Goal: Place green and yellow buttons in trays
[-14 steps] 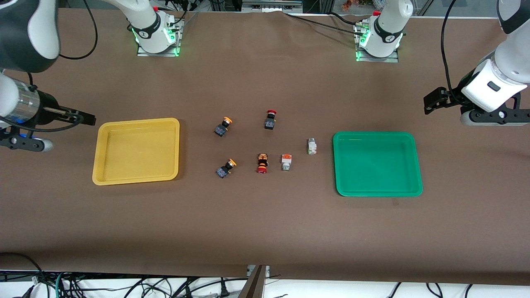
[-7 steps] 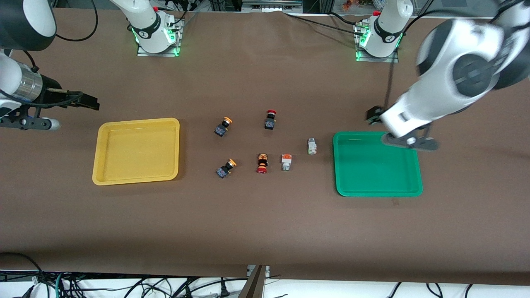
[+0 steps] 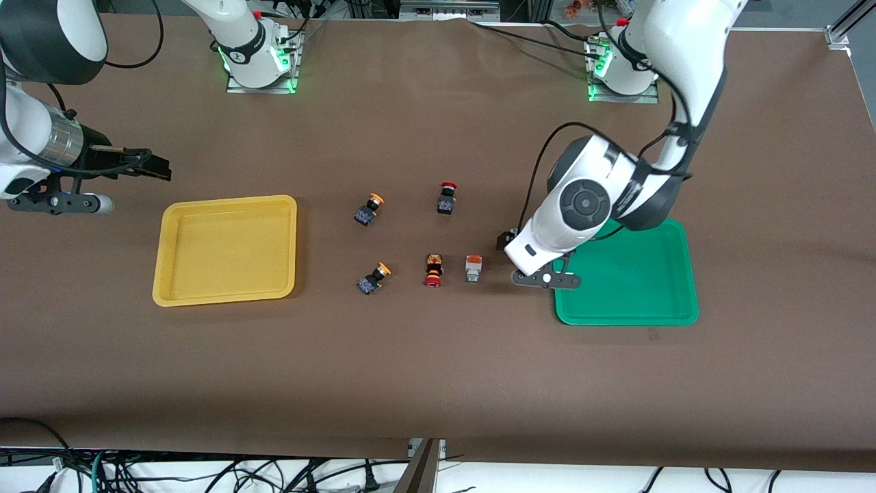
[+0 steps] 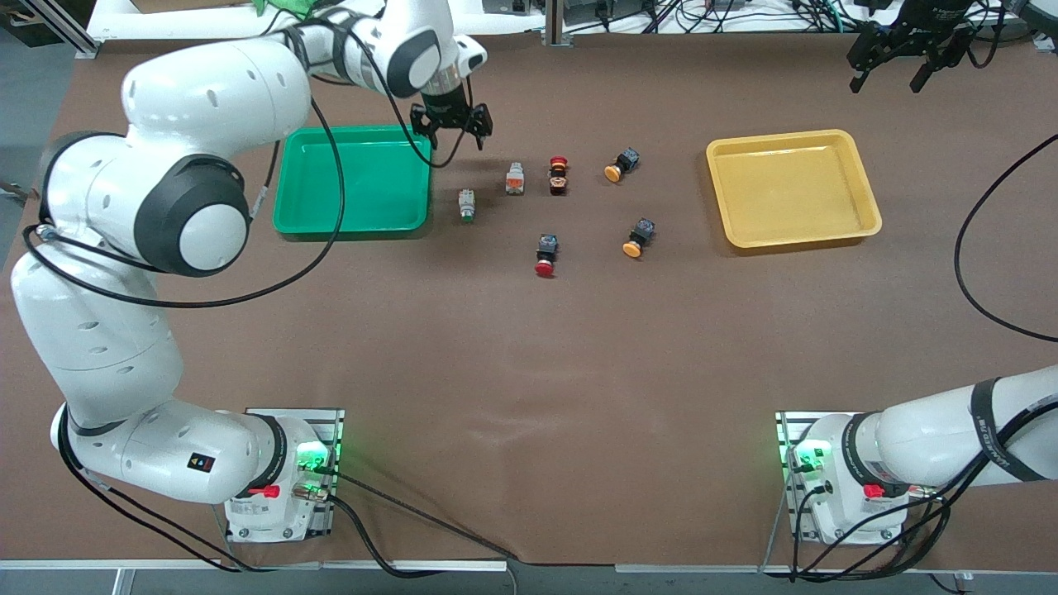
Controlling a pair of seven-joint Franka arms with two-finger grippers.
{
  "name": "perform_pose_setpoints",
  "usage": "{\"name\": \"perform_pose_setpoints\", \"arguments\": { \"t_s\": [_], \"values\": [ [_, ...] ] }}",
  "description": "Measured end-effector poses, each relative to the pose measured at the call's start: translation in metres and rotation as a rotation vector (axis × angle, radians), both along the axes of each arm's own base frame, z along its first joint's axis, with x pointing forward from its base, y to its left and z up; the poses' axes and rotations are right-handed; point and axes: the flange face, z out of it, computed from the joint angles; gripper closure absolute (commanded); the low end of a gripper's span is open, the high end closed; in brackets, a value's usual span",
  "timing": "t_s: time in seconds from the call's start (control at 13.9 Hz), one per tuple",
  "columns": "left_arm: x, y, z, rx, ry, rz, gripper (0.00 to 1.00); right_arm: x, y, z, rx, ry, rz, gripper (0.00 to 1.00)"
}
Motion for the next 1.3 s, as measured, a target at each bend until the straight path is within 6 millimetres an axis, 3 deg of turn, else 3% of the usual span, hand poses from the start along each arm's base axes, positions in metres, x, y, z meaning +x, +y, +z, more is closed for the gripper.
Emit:
{"name": "perform_pose_setpoints", "arguments": {
  "t_s": [0.22,0.36,0.43,0.5,0.58,0.72,0.86,0.94,1.01,1.15,1.3],
  "values": [
    [-0.025,-0.005,-0.052,0.004,-0.007,-0.024,0.00,0.013,0.044,-0.025,-0.005,-0.012,0.042,0.00],
    [-0.040,-0.008,-0.067,0.040,0.005,-0.045,0.01,0.030,0.075,-0.059,-0.007,-0.035,-0.031,0.00],
    [-0.045,-0.011,-0.070,0.048,0.009,-0.047,0.08,0.041,0.093,-0.080,-0.015,-0.048,-0.087,0.00],
    [-0.049,-0.015,-0.072,0.052,0.014,-0.049,0.30,0.053,0.116,-0.103,-0.027,-0.063,-0.151,0.00],
    [-0.052,-0.017,-0.074,0.055,0.018,-0.052,0.32,0.067,0.144,-0.128,-0.040,-0.077,-0.230,0.00],
    [-0.056,-0.017,-0.081,0.061,0.029,-0.053,0.48,0.093,0.207,-0.185,-0.064,-0.116,-0.428,0.00],
    [-0.056,-0.016,-0.091,0.060,0.032,-0.051,0.89,0.105,0.260,-0.243,-0.059,-0.177,-0.635,0.00],
    [-0.056,-0.015,-0.095,0.057,0.031,-0.050,1.00,0.108,0.279,-0.269,-0.036,-0.216,-0.736,0.00],
    [-0.056,-0.016,-0.094,0.056,0.028,-0.049,1.00,0.110,0.292,-0.289,-0.007,-0.250,-0.828,0.00],
    [-0.045,-0.017,-0.077,0.059,0.017,-0.049,1.00,0.111,0.305,-0.309,0.033,-0.279,-0.944,0.00],
    [-0.020,-0.006,-0.031,0.136,0.029,-0.112,1.00,0.107,0.316,-0.310,0.052,-0.257,-0.993,0.00]
  ]
}}
